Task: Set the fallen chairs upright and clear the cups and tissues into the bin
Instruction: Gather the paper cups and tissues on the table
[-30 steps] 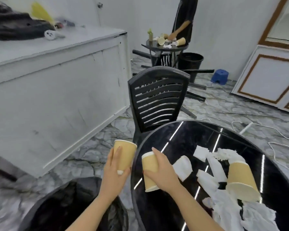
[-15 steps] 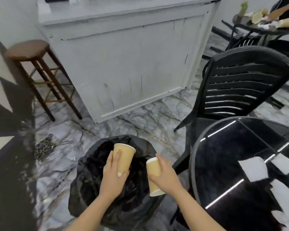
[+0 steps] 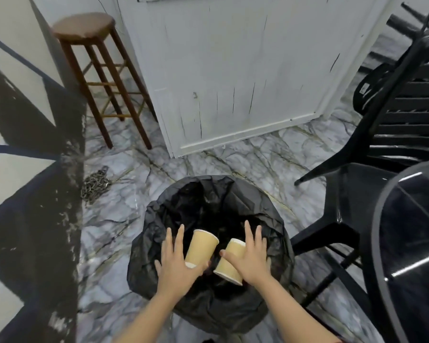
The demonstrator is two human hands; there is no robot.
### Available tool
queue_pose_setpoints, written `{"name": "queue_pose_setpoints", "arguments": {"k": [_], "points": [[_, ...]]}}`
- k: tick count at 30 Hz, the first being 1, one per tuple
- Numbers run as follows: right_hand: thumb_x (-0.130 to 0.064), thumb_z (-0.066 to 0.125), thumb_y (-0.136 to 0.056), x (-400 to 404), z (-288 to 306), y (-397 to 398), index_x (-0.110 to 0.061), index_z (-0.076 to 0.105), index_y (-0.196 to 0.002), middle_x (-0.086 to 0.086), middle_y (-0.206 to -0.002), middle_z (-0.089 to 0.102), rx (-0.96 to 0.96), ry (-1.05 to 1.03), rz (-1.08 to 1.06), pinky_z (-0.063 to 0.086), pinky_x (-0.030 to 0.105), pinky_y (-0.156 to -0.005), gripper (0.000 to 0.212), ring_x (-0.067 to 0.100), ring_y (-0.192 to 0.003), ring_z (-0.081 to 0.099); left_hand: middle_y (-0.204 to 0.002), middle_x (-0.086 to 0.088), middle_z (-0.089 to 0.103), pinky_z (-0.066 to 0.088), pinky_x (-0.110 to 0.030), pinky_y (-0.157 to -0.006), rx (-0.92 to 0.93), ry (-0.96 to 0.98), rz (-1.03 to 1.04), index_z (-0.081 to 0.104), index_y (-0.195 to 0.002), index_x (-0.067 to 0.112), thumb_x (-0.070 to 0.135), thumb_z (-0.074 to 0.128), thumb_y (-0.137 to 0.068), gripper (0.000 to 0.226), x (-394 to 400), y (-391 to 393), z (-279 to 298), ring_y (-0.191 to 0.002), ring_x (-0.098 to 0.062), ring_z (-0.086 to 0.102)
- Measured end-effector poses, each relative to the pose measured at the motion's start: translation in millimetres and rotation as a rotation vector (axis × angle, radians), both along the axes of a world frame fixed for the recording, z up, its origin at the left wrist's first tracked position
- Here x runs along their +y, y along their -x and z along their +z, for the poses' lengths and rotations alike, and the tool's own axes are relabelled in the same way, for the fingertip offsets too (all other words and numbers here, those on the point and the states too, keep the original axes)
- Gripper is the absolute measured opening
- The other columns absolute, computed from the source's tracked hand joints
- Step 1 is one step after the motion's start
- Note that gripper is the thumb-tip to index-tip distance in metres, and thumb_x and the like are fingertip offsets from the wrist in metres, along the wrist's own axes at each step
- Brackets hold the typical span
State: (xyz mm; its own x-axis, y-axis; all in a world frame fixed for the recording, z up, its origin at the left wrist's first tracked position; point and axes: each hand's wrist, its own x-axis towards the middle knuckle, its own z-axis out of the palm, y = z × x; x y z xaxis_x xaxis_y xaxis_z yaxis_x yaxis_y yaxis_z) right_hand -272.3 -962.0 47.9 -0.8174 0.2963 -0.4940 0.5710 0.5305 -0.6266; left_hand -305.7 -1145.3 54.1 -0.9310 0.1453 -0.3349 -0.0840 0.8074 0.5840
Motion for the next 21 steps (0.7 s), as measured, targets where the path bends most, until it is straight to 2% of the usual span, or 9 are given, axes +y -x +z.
{"name": "queue_pose_setpoints", "arguments": {"k": [5, 11, 15, 18, 21], "points": [[-0.055, 0.058, -0.080, 10.9, 15.8, -7.1, -0.041, -0.007, -0.144, -0.003, -0.156, -0.020, 0.036, -0.041, 0.021, 0.010, 0.056, -0.114, 0.092, 0.026, -0.144, -0.010, -0.157, 0.011, -0.005, 0.016, -0.054, -0.114, 0.099, -0.051, -0.062, -0.007, -0.134, 0.055, 0.052, 0.060, -0.080, 0.086, -7.6, -3.1, 13.1, -0.144, -0.020, 0.005], [-0.052, 0.060, -0.081, 33.9, 66.8, -12.6, -0.040, -0.005, -0.144, -0.002, -0.157, -0.016, 0.122, -0.090, -0.003, 0.013, 0.052, -0.115, 0.091, 0.023, -0.145, -0.008, -0.155, 0.013, -0.003, 0.016, -0.052, -0.115, 0.165, -0.089, -0.099, 0.003, -0.140, 0.047, 0.044, 0.061, -0.082, 0.082, 9.2, -1.1, 61.0, -0.144, -0.016, 0.008], [-0.053, 0.056, -0.082, 50.4, 105.0, -20.3, -0.044, -0.008, -0.141, -0.004, -0.157, -0.015, 0.183, -0.132, -0.023, 0.015, 0.052, -0.115, 0.088, 0.022, -0.145, -0.006, -0.149, 0.020, -0.005, 0.016, -0.051, -0.115, 0.217, -0.122, -0.189, 0.003, -0.140, 0.046, 0.041, 0.061, -0.083, 0.081, 38.7, 3.0, 101.0, -0.143, -0.017, 0.008], [-0.054, 0.053, -0.083, 65.7, 135.6, -30.1, -0.041, -0.008, -0.144, -0.007, -0.157, -0.015, 0.200, -0.206, -0.072, 0.006, 0.055, -0.114, 0.086, 0.020, -0.145, -0.007, -0.155, 0.011, 0.002, 0.017, -0.049, -0.116, 0.223, -0.200, -0.232, 0.009, -0.143, 0.038, 0.039, 0.062, -0.083, 0.080, 67.3, 7.9, 131.6, -0.143, -0.017, 0.010], [-0.055, 0.053, -0.083, 86.5, 162.4, -46.3, -0.039, -0.007, -0.145, -0.007, -0.157, -0.014, 0.244, -0.257, -0.170, 0.005, 0.056, -0.114, 0.088, 0.020, -0.145, -0.005, -0.157, 0.004, 0.008, 0.016, -0.042, -0.117, 0.245, -0.234, -0.313, 0.013, -0.145, 0.032, 0.038, 0.063, -0.083, 0.080, 96.8, 12.0, 156.0, -0.143, -0.017, 0.010]]}}
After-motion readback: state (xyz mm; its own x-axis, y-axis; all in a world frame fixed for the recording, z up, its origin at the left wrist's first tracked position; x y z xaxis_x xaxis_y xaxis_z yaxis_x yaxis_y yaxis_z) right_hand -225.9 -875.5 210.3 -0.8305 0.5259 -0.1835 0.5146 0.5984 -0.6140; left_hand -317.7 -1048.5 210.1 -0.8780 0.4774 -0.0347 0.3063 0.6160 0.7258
